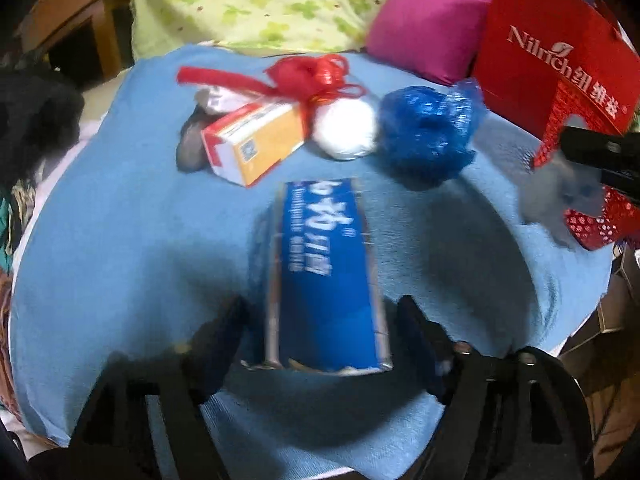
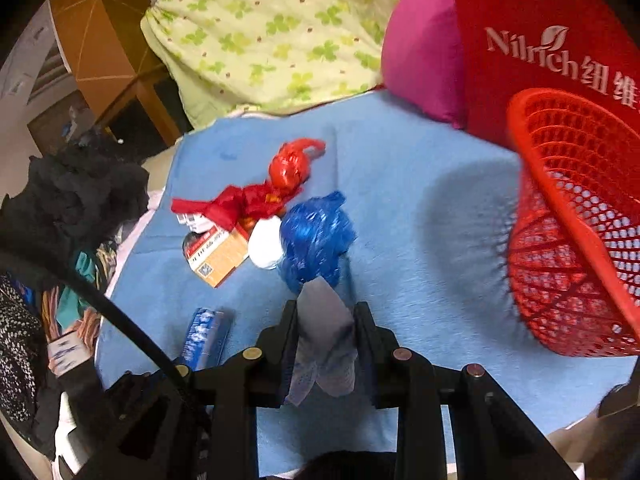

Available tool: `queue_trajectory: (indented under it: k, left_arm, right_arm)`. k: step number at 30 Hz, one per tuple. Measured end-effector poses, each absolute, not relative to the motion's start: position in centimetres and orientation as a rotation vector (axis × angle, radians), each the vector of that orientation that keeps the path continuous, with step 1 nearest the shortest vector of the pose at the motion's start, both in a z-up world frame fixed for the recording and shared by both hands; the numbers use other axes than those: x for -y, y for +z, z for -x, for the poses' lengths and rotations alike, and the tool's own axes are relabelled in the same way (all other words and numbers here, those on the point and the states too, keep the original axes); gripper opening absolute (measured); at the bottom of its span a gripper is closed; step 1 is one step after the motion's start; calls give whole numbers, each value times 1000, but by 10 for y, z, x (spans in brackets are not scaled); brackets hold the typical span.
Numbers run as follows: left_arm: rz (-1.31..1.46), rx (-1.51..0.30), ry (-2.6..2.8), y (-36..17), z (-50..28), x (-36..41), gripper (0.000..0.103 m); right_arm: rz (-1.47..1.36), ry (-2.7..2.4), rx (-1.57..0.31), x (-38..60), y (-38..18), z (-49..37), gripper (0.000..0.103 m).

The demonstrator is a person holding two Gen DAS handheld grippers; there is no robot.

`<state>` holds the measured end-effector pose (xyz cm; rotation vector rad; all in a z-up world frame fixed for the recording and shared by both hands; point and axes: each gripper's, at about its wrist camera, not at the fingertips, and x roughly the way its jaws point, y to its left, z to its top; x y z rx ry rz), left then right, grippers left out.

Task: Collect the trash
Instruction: 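Carry the toothpaste box and tissue into the red mesh basket and release both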

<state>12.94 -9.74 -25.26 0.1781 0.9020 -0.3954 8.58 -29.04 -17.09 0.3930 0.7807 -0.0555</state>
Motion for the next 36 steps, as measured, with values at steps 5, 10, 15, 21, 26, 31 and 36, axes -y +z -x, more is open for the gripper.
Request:
queue_trajectory:
  k: [5,10,15,21,26,31,36]
  left_arm:
    - [-159,-883,-397,-244,-132,85,41]
    - [-193,-804,-405,-214,-119,90,41]
    - [-259,-727,-436,-168,-108,127,41]
    - [-361,-622,-525,-116,-105,212,41]
    - [-422,-564,-635,-92,-90,289,41]
    - [-459,-531,-713,-82,-83,351,41]
    - [-494,-546,-759,-89,-85,394,43]
  right_arm:
    - [-418,-60,-759,298,-163,-71,29]
    - [-411,-69,-716,301,-151,-56,29]
    - [-417,-78,-625,314,-121,-32,29]
    - [-407,-178,-500,363,-72,8,29]
    - [-411,-302,-456,423,-54,36,29]
    - [-453,-384,-450,479,-57,47,29]
    - [-489,-412,-457,520,-66,45,29]
